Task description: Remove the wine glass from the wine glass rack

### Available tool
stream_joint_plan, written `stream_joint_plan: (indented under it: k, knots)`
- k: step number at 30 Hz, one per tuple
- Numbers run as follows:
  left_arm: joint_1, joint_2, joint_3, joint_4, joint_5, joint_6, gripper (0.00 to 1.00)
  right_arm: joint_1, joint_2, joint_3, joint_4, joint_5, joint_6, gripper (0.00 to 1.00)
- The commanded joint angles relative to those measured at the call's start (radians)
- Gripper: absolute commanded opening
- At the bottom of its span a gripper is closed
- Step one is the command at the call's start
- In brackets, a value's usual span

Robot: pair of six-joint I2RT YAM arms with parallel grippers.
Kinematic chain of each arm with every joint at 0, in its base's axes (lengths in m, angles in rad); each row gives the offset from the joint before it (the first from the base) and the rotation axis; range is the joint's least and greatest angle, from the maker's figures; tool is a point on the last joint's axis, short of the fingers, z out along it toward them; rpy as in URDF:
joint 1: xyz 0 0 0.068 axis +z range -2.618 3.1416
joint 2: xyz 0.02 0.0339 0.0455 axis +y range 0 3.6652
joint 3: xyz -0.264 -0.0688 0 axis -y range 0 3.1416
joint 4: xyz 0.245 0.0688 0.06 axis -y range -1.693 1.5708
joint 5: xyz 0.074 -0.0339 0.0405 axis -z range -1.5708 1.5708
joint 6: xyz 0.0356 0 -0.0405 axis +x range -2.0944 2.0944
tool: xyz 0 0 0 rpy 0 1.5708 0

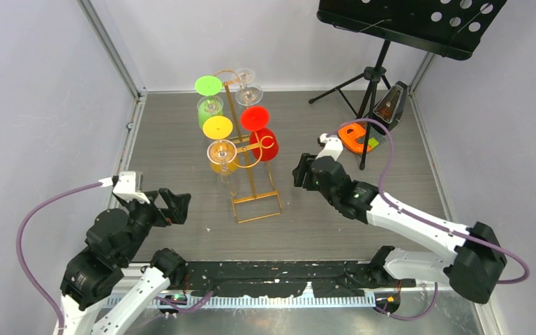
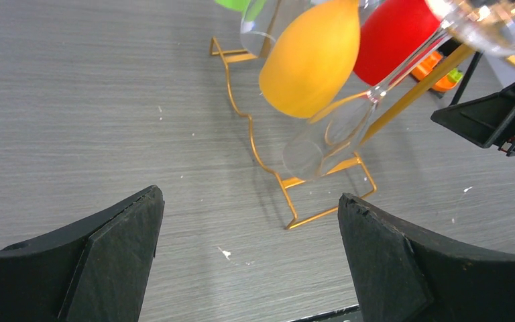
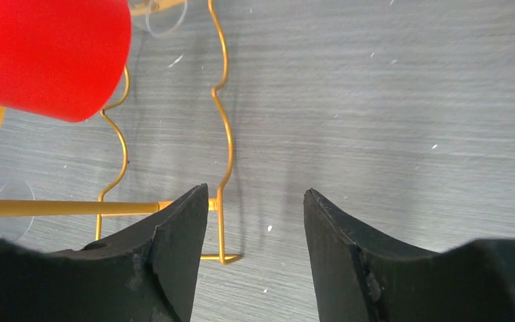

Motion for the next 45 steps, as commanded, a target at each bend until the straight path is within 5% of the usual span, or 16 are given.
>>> stream_joint_plan:
  k: [1,18,24,28,39,45]
  knots:
    - [0.004,0.077,0.092,0.012,0.025,0.025,1.00,-0.029,-0.085,0.080,-0.095,0.059,-0.115,0.62]
    - [0.073,0.435,0.303,0.142,-0.095,0.121,0.93,-0.075,-0.190,0.233,-0.203,-0.032,-0.239,0.68]
    - [0.320,0.526,0.256,0.267,0.095,0.076,0.70,-0.075,-0.252,0.191,-0.211,-0.038,-0.249,0.69]
    - [0.476,0.587,0.208,0.358,0.209,0.014,0.46,-0.075,-0.277,0.176,-0.216,-0.038,-0.260,0.69]
    - [0.658,0.829,0.049,0.638,0.500,-0.206,0.00,-0.075,-0.317,0.141,-0.216,-0.059,-0.272,0.71]
    - [0.679,0.987,-0.022,0.793,0.583,-0.311,0.00,-0.077,-0.337,0.128,-0.221,-0.065,-0.278,0.71]
